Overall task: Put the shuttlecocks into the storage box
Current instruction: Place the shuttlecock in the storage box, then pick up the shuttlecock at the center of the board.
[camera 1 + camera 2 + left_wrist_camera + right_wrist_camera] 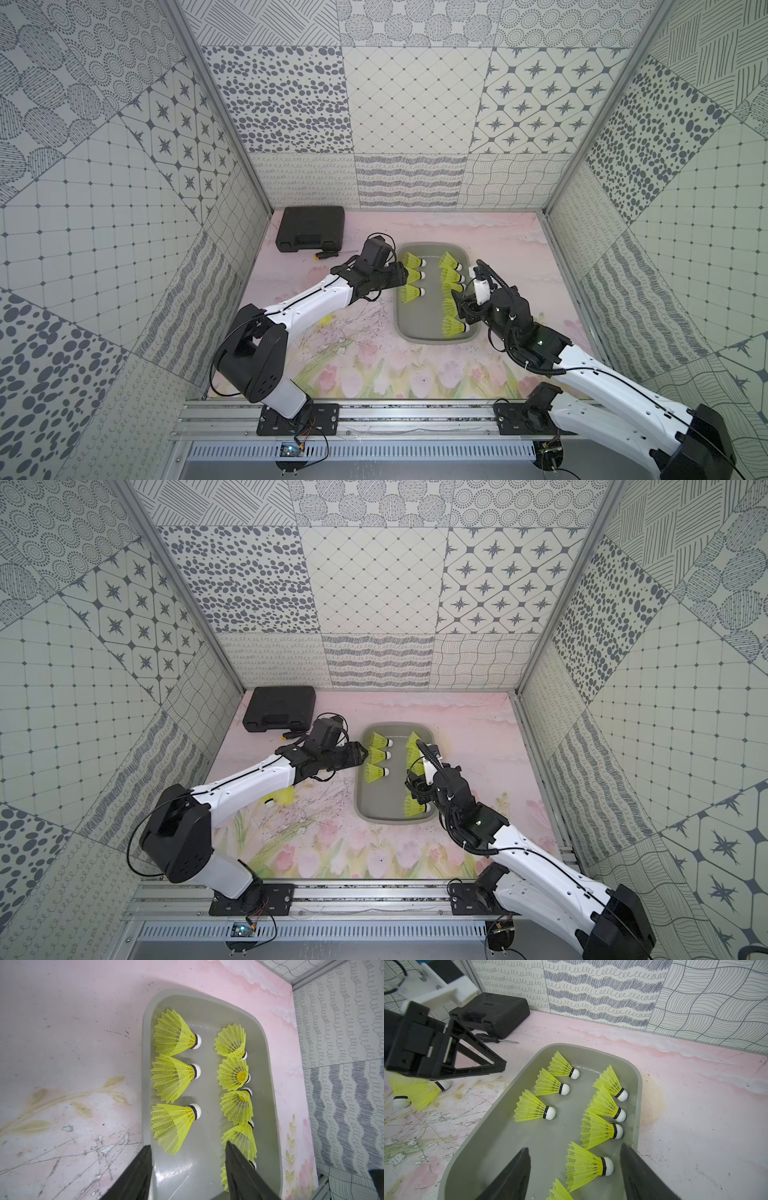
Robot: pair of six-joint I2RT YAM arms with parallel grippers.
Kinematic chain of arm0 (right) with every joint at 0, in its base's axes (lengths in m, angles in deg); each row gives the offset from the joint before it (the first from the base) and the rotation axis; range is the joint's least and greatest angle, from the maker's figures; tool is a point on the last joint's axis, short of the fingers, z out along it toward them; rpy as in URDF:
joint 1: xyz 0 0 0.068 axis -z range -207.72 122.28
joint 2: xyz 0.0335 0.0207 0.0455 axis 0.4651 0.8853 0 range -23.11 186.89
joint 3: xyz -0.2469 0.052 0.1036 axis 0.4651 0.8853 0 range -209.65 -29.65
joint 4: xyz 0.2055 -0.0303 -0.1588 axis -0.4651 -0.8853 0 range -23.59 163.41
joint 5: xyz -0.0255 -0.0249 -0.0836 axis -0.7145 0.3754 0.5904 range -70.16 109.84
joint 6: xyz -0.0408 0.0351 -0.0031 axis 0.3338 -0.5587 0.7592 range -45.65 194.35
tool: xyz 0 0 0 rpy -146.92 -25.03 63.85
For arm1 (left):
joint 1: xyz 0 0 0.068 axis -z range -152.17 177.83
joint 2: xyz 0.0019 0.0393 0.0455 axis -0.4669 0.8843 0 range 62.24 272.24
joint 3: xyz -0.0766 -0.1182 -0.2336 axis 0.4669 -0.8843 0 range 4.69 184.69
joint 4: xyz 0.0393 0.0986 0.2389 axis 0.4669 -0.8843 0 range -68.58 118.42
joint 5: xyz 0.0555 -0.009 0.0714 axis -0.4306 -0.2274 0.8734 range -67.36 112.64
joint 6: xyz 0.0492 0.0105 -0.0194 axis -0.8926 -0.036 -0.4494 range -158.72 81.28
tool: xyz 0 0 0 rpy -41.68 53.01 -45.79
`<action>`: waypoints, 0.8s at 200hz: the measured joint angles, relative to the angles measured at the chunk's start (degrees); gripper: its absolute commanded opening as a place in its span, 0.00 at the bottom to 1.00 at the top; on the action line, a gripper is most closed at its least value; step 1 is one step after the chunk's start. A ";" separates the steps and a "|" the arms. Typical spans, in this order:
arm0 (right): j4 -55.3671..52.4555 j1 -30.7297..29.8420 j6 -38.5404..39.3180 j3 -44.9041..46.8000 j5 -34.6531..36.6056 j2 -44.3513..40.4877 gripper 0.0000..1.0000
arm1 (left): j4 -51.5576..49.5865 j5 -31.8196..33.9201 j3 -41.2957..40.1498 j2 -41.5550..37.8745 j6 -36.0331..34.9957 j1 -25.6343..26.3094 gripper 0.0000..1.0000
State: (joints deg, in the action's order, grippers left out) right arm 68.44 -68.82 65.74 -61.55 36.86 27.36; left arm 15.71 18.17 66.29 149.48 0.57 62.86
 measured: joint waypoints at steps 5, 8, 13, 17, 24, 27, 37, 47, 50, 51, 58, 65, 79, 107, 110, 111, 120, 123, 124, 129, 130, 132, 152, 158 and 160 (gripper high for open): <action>0.00 0.00 0.00 0.00 0.00 0.00 0.72 | -0.50 0.70 -0.28 -0.94 -0.24 -0.24 0.60; 0.00 0.00 0.00 0.00 0.00 0.00 0.72 | -0.92 1.25 -0.55 -1.70 -0.37 -0.44 0.60; 0.00 0.00 0.00 0.00 0.00 0.00 0.72 | -1.42 2.01 -0.87 -2.62 -0.46 -0.72 0.60; 0.00 0.00 0.00 0.00 0.00 0.00 0.72 | -1.92 2.71 -1.27 -3.67 -0.55 -1.01 0.60; 0.00 0.00 0.00 0.00 0.00 0.00 0.72 | -2.73 3.80 -1.90 -5.25 -0.68 -1.46 0.60; 0.00 0.00 0.00 0.00 0.00 0.00 0.72 | -3.15 4.39 -2.25 -6.05 -0.70 -1.70 0.60; 0.00 0.02 0.00 0.00 0.00 0.00 0.72 | -4.35 5.95 -3.37 -8.59 -0.63 -2.69 0.60; 0.00 0.07 0.02 0.00 0.00 0.00 0.72 | -5.35 7.56 -4.50 -10.95 -0.31 -3.63 0.60; 0.00 0.09 0.02 0.00 0.00 0.00 0.72 | -5.73 8.22 -4.96 -11.89 -0.17 -4.00 0.60; 0.00 0.09 0.00 0.00 0.00 0.00 0.72 | -5.88 8.39 -5.11 -12.17 -0.15 -4.11 0.60; 0.00 0.11 0.02 0.00 0.00 0.00 0.72 | -6.45 9.77 -6.12 -14.05 0.42 -4.76 0.60; 0.00 0.20 0.02 0.00 -0.02 0.00 0.72 | -6.99 11.15 -7.17 -15.93 0.90 -5.27 0.60; 0.00 0.33 0.02 0.00 0.00 0.00 0.72 | -8.20 13.62 -9.46 -19.76 2.23 -6.27 0.61; 0.00 0.50 0.02 0.00 -0.02 0.02 0.72 | -11.56 17.66 -12.44 -25.33 5.49 -8.48 0.61; 0.00 0.55 0.02 0.00 -0.04 0.04 0.72 | -11.85 17.92 -12.57 -25.62 5.75 -8.66 0.61; 0.00 0.55 0.02 0.00 -0.04 0.04 0.72 | -11.98 18.05 -12.63 -25.75 5.90 -8.76 0.61; 0.02 0.66 0.02 0.00 -0.04 0.13 0.72 | -13.22 18.91 -13.00 -26.58 7.37 -9.64 0.62; 0.02 0.70 0.02 0.00 -0.04 0.15 0.72 | -13.70 19.15 -13.09 -26.80 7.98 -10.03 0.62; 0.02 0.70 0.02 0.00 -0.04 0.15 0.72 | -13.81 19.23 -13.14 -26.86 8.20 -10.14 0.62; 0.02 0.70 0.02 0.00 -0.04 0.24 0.72 | -14.36 19.54 -13.29 -27.06 8.94 -10.69 0.62; 0.02 0.70 0.02 0.00 -0.07 0.24 0.72 | -14.53 19.58 -13.31 -27.10 9.16 -10.82 0.63; 0.02 0.70 0.02 0.00 -0.07 0.28 0.72 | -14.82 19.71 -13.38 -27.17 9.64 -11.08 0.63; 0.04 0.74 0.02 0.00 -0.13 0.74 0.72 | -17.27 20.26 -14.05 -27.23 13.35 -13.38 0.64; 0.02 0.74 0.02 0.02 -0.24 0.92 0.72 | -18.08 20.26 -14.32 -27.12 14.67 -14.14 0.64; 0.02 0.74 0.02 0.02 -0.26 0.92 0.72 | -18.21 20.26 -14.38 -27.10 14.91 -14.23 0.64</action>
State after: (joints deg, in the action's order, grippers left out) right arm 68.46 -68.08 65.77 -61.53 36.59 28.28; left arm -2.50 38.43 51.91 122.38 15.48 48.63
